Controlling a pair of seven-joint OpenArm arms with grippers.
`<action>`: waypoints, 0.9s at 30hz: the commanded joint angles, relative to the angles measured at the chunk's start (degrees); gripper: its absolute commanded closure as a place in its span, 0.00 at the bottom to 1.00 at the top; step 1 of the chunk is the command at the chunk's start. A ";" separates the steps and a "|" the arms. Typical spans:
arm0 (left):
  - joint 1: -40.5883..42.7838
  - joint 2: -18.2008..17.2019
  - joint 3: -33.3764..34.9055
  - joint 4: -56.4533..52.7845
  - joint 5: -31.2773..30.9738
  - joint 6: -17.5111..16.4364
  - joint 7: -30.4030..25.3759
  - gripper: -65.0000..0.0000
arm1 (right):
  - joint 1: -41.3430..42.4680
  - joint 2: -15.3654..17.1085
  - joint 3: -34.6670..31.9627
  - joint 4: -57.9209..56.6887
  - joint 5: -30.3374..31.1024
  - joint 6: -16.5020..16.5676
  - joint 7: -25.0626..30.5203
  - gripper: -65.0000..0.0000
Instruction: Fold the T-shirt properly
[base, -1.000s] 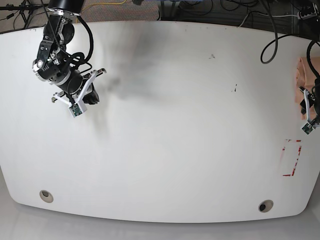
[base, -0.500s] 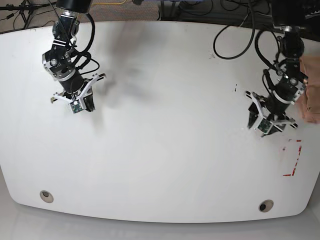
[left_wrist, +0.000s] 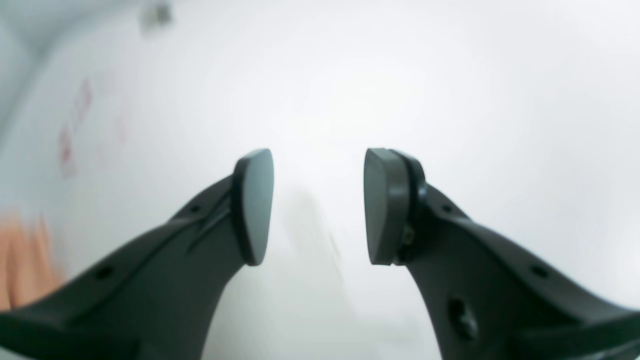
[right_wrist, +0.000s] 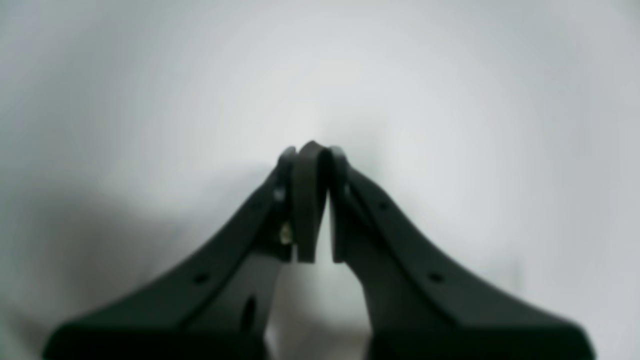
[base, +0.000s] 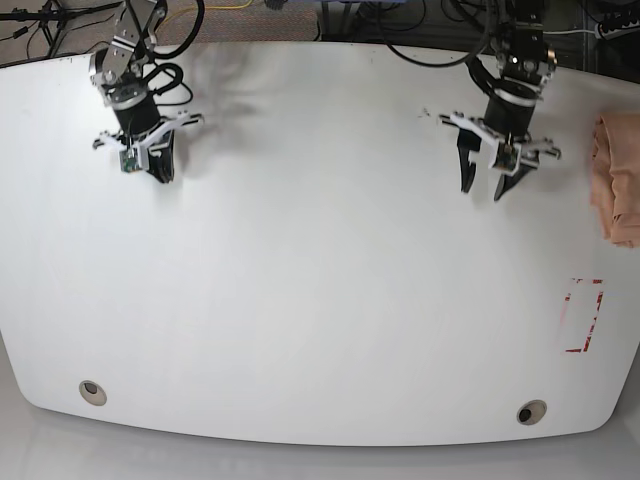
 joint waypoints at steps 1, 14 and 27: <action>4.83 2.07 -0.28 3.32 -0.58 1.96 -2.77 0.59 | -6.11 -0.62 0.65 4.17 6.05 0.32 1.87 0.94; 34.72 9.98 1.74 8.51 -0.84 3.02 -8.93 0.60 | -30.64 -0.88 0.48 9.89 22.75 0.32 1.87 0.94; 41.14 4.97 8.25 -4.06 -0.75 3.37 -10.24 0.60 | -38.11 -0.71 -1.63 -0.49 22.93 0.32 1.96 0.94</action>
